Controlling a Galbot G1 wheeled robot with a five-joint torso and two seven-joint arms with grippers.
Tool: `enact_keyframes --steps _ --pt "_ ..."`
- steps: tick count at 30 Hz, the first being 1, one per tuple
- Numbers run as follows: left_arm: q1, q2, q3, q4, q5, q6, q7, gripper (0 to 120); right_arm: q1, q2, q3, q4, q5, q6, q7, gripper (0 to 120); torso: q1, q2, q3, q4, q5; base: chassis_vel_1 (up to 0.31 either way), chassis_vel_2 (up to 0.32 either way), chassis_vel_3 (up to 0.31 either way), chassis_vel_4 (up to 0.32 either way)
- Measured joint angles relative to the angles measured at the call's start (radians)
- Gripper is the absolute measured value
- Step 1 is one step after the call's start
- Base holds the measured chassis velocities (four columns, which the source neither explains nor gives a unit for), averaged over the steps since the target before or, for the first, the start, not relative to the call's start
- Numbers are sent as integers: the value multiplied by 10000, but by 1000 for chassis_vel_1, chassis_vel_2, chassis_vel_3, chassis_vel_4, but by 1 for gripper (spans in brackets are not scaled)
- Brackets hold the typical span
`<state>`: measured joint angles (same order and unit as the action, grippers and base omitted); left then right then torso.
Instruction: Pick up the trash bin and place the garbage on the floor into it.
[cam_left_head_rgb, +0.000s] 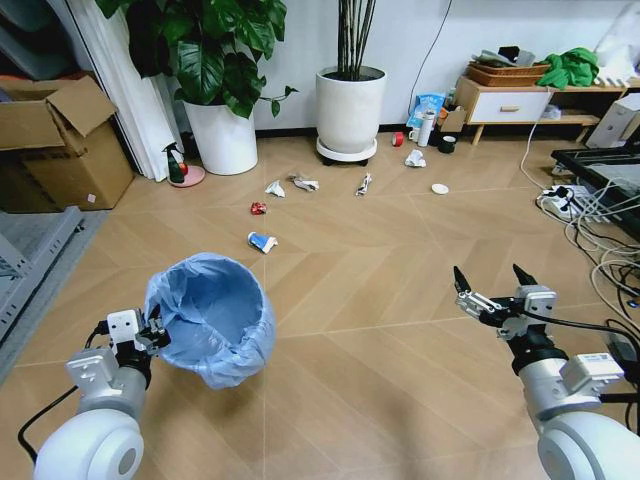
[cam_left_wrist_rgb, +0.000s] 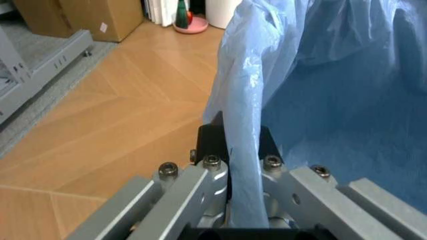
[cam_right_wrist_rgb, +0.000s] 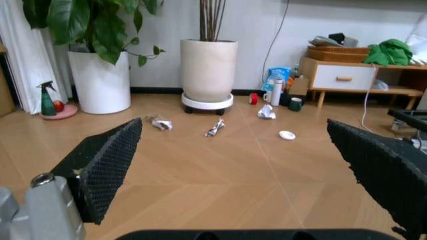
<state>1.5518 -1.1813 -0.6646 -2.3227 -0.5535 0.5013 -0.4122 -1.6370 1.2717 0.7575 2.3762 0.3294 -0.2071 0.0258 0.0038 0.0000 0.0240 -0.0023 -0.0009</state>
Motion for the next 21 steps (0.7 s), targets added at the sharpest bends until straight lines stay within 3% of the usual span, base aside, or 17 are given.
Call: enact_keyframes --steps 21 --pt "55 -66 130 -126 99 -12 17 0 -13 89 -74 -12 -250 35 -284 100 0 0 -1 1 1 -64 208 65 -205"
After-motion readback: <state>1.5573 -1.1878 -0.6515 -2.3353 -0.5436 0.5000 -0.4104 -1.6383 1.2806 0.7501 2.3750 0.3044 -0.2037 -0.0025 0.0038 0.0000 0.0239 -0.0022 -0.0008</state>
